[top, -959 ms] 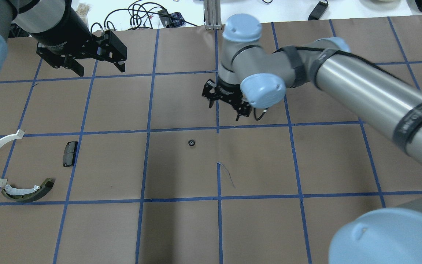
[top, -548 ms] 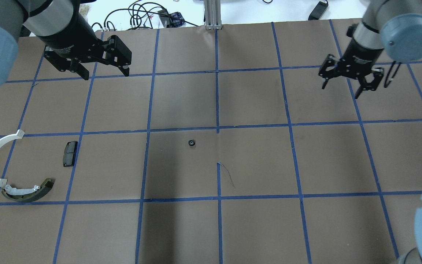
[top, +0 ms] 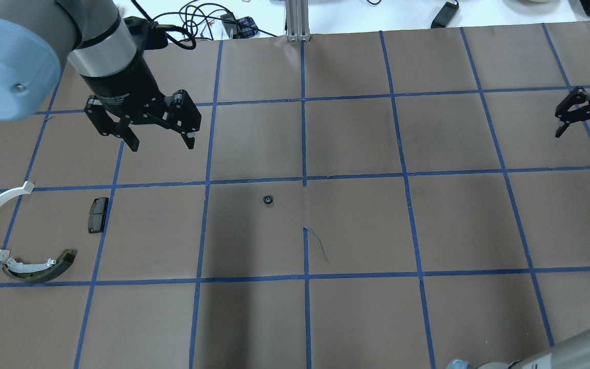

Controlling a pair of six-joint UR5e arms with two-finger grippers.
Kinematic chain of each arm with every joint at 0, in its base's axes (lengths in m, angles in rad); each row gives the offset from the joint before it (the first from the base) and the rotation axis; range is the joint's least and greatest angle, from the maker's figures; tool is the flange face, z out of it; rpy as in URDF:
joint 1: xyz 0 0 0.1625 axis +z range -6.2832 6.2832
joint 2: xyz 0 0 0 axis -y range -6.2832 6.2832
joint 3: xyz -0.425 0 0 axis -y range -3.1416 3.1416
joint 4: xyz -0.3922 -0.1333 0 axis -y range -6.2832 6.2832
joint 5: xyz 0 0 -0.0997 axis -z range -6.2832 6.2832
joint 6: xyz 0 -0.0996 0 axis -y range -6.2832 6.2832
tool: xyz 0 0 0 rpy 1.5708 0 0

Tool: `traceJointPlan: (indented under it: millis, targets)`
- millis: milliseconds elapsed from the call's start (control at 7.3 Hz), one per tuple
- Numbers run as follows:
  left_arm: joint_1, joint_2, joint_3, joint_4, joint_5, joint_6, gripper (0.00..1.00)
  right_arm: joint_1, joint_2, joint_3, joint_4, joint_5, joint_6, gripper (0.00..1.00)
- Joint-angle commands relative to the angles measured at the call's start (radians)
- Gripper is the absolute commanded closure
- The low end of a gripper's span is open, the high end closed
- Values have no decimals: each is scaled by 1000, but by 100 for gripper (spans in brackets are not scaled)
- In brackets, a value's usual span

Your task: Place bearing gear from tray to pile

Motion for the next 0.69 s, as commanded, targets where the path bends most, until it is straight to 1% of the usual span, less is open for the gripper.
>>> traceJointPlan:
  millis: [0,137,274,411,548]
  targets:
    - [-126,-109,-9,104,-25,-170,0,-138,5,0,-5,-5,-137,0]
    - [-162,-167,-18,168,-25,-244,0,-172,8,0,-13,-6,-238,0]
    - [-171,-221,-44,242,-22,-248,0,-191,2,-1,-39,-27,-326,0]
    - [-176,-261,-112,372,28,-250,2,-249,11,0,-129,-85,-409,0]
    - [-174,-288,-181,519,46,-254,2,-294,45,-3,-148,-84,-484,0]
